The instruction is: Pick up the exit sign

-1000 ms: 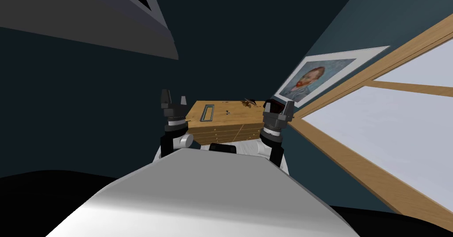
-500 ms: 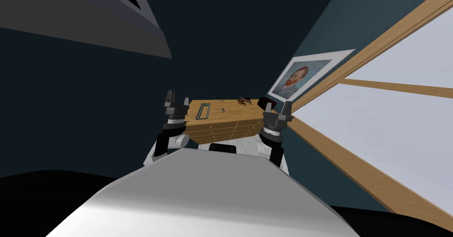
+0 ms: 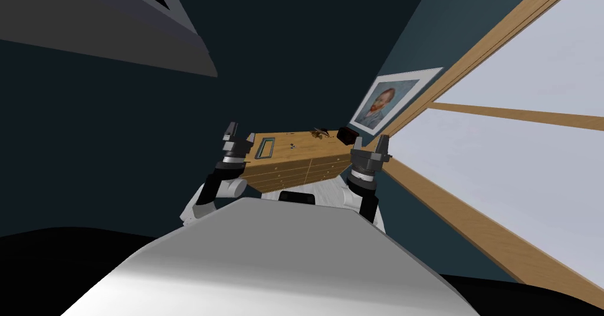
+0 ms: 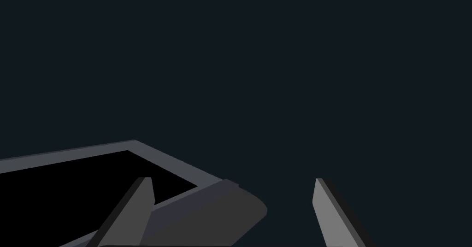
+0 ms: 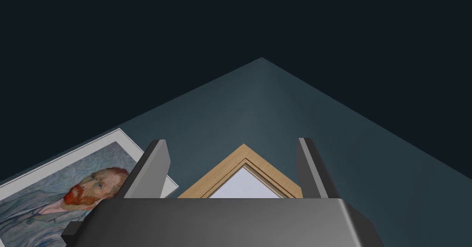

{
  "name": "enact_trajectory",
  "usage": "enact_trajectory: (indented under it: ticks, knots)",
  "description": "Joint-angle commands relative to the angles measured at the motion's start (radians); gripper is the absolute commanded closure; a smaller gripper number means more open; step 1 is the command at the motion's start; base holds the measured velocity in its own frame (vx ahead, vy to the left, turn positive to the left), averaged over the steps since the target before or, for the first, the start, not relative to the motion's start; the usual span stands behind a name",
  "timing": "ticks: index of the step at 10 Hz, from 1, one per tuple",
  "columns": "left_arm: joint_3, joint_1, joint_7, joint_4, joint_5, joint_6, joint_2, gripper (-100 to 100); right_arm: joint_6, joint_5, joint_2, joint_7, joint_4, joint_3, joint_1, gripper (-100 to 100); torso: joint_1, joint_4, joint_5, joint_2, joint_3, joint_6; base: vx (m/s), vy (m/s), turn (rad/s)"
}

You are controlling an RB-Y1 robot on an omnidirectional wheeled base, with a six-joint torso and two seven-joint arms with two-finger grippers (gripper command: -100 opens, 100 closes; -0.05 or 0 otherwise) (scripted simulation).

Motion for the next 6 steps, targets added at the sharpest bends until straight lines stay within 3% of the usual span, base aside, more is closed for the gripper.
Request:
enact_trajectory:
  ticks: [1, 2, 3, 6]
  knots:
    - [0.016, -0.002, 0.05, 0.01, 0.026, 0.05, 0.05, -100, 0.0, 0.0, 0.0, 0.0, 0.0, 0.0, 0.0, 0, 0.0, 0.0, 0.0, 0.0, 0.0, 0.0, -0.006, -0.072, -0.12]
    - [0.016, -0.002, 0.07, 0.01, 0.026, 0.054, 0.05, -100, 0.0, 0.0, 0.0, 0.0, 0.0, 0.0, 0.0, 0, -0.001, 0.0, 0.0, -0.001, -0.001, 0.0, -0.017, -0.067, -0.065]
    - [0.031, -0.004, 0.099, 0.023, 0.053, 0.092, 0.09, -100, 0.0, 0.0, 0.0, 0.0, 0.0, 0.0, 0.0, 0, 0.0, 0.0, 0.0, -0.001, -0.001, 0.0, -0.031, -0.082, -0.134]
    - [0.045, -0.006, 0.18, 0.039, 0.081, 0.15, 0.146, -100, 0.0, 0.0, 0.0, 0.0, 0.0, 0.0, 0.0, 0, -0.001, 0.0, 0.0, 0.0, 0.0, 0.0, -0.024, -0.073, -0.089]
